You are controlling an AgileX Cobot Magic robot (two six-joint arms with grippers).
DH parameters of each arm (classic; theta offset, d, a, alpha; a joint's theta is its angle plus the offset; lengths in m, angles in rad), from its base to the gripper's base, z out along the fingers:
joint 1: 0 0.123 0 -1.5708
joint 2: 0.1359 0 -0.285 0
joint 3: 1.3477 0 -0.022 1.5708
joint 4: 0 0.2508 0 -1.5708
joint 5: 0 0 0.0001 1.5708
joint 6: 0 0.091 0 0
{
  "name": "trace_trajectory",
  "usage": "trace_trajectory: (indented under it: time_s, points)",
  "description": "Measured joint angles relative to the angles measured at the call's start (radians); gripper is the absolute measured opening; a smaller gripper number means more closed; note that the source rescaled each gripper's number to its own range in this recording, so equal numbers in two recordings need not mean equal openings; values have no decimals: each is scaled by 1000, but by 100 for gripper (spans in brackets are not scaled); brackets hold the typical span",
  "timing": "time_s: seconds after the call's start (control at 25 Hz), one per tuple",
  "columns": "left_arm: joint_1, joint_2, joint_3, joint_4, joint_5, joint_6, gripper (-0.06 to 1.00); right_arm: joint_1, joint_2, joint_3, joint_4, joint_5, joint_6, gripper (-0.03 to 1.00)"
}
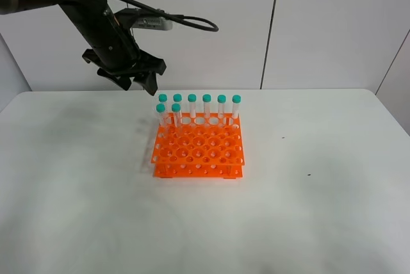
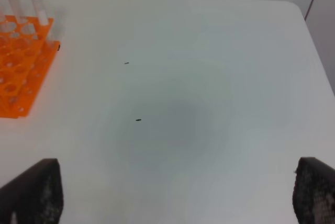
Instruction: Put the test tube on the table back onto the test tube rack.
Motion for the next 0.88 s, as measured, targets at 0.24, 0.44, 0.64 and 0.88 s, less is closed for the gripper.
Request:
trace_trajectory:
  time_s: [0.24,0.44,0.64,0.88]
  points:
    - [184,17,-20,-3,92,1,100,0,0,0,0,0,0,98]
    - [333,13,-22,5,172,1,100,0,0,0,0,0,0,98]
    - [374,-50,18,14,188,1,100,0,0,0,0,0,0,98]
    - [375,-228,208,27,194,1,100,0,0,0,0,0,0,98]
